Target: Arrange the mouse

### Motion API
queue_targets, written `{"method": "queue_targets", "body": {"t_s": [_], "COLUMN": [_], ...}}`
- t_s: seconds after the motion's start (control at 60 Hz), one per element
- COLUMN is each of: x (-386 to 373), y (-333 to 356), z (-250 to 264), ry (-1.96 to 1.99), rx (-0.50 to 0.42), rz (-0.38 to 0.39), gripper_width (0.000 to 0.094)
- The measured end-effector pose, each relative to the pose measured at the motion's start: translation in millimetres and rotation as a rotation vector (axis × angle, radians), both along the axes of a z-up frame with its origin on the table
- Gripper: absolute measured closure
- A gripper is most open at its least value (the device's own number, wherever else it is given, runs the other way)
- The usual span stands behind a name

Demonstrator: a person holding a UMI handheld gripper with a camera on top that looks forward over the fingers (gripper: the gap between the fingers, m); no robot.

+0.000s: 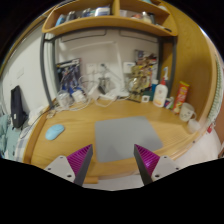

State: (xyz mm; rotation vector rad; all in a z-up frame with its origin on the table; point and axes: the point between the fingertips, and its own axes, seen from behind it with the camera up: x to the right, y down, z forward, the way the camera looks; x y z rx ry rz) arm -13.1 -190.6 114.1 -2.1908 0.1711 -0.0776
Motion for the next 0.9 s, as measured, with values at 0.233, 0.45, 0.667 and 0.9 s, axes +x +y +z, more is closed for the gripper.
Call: {"method": "queue_targets", "body": {"t_s": [0.233,0.45,0.667,0.9], "x": [-98.3,-142.3,-145.1,-157.1], "y": [6.9,52.4,109.2,139.1], "z": [-22.1,-31.1,-39.4,-28.3], "ry": [0.046,0.041,0.036,0.004], "rx": [-0.116,-0.177,-0.203,-0.219], "rz": [0.164,0.251,0.238,0.237], "gripper_width": [0.0102,0.0096,0.0107,0.0110]}}
